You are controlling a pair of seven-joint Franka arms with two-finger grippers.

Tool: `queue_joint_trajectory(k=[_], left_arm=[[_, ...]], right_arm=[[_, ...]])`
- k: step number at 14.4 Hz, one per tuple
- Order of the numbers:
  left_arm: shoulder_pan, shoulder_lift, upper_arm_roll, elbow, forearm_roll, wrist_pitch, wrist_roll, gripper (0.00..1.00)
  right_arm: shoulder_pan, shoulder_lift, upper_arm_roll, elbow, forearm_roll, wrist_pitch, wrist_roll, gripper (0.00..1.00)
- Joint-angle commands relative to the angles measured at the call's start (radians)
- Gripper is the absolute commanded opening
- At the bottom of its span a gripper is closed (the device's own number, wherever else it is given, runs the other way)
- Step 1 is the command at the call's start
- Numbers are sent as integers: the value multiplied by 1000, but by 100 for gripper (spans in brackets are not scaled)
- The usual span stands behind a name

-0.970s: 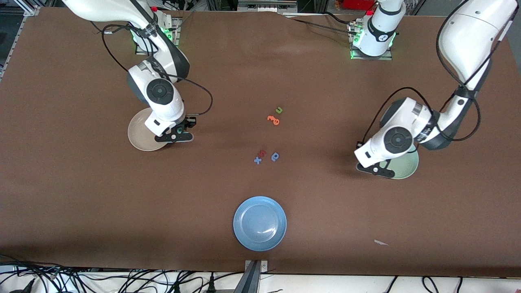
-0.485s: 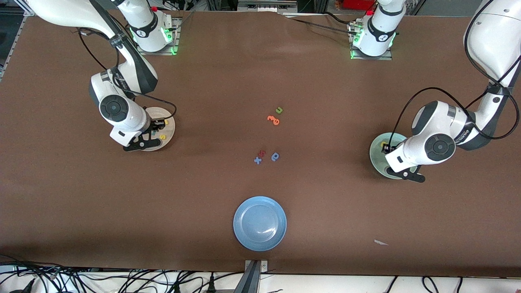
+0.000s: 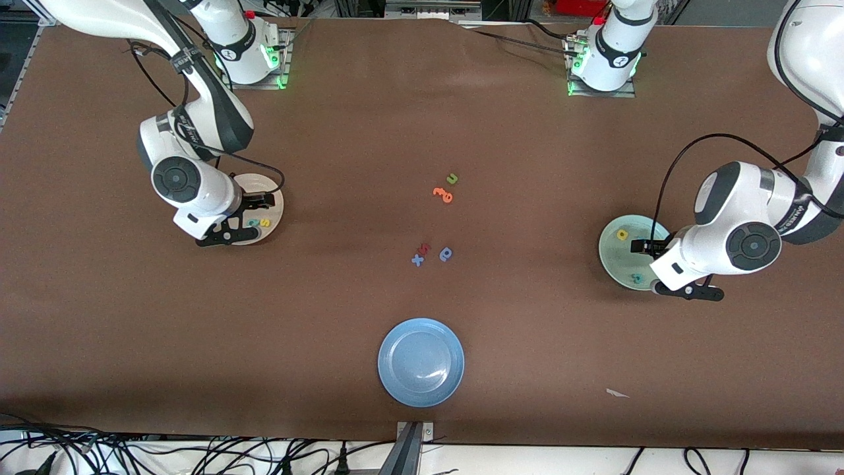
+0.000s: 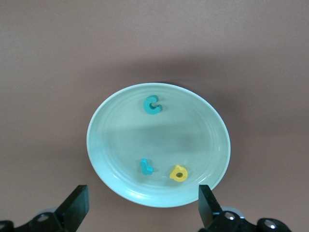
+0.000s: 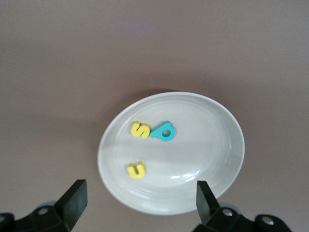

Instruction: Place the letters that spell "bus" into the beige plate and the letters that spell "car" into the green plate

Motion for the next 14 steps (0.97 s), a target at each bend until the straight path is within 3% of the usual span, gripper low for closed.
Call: queue_joint_trajectory(k=[1, 3, 5, 6, 9, 11, 14], left_arm=[[-10, -54, 50, 21, -83, -32, 79, 100], [-223, -162, 325, 7, -301, -31, 178, 100], [-376, -240, 519, -13, -454, -32, 255, 100], [-399, -281, 542, -21, -468, -32, 256, 100], [-517, -416, 657, -36, -499, -52, 249, 100], [-576, -472, 731, -27, -540, -109, 251, 100], [-616, -550, 767, -28, -537, -150, 251, 100]], right_arm=[[-5, -3, 5, 191, 83, -155, -19, 100], [4, -12, -30, 257, 85, -186, -19, 100], [85, -32, -132, 323, 88, -225, -21, 100], [155, -35, -215, 372, 90, -276, -25, 100], [282, -69, -375, 443, 155, -365, -46, 100], [407, -95, -551, 466, 207, -385, -98, 100], [501, -141, -703, 466, 246, -399, -161, 100]])
